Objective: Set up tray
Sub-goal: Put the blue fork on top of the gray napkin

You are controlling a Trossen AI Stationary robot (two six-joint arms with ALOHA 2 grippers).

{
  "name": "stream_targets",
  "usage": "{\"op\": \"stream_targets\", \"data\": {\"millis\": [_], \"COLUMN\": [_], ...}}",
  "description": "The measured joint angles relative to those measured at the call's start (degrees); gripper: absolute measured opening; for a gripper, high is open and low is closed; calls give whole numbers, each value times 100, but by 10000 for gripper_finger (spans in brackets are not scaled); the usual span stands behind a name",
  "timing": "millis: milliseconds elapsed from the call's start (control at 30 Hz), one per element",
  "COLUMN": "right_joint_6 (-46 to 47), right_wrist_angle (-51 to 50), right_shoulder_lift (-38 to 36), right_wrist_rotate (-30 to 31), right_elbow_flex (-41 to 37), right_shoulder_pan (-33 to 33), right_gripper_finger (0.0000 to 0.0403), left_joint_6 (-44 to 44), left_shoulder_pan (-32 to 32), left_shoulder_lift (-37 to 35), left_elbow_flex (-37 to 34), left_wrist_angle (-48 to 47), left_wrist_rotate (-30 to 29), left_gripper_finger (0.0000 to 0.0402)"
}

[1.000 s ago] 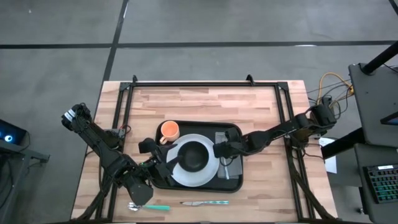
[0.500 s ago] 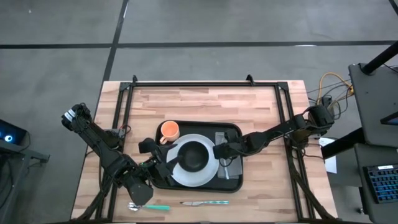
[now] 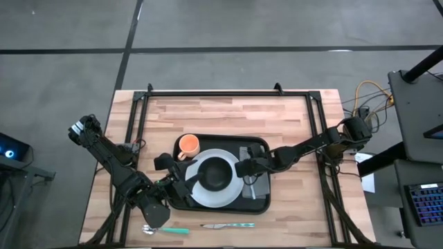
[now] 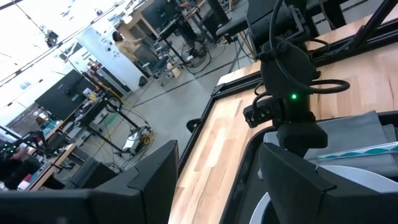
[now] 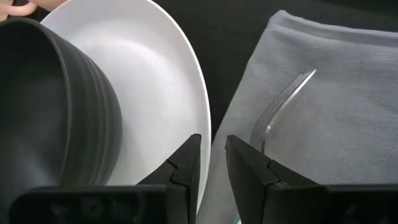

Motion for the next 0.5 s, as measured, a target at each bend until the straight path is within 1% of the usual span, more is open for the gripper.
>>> {"op": "stream_targets", "data": {"millis": [333, 500], "right_joint_6": [-91, 33], "right_wrist_angle": [-36, -455], "right_shoulder_lift": [-109, -123], "right_wrist_rotate": [7, 242], "right_elbow_flex": [-2, -2], "right_shoulder_pan": [0, -34], "right_gripper_finger": [68, 68], "left_joint_6": [0, 2], "left_shoulder_pan": [-31, -33], "left_shoulder_lift": [-50, -98], "left_elbow_flex": [0, 0], "left_wrist_angle": [-2, -2], "left_wrist_rotate": [0, 0], "left_gripper_finger": [204, 204]}}
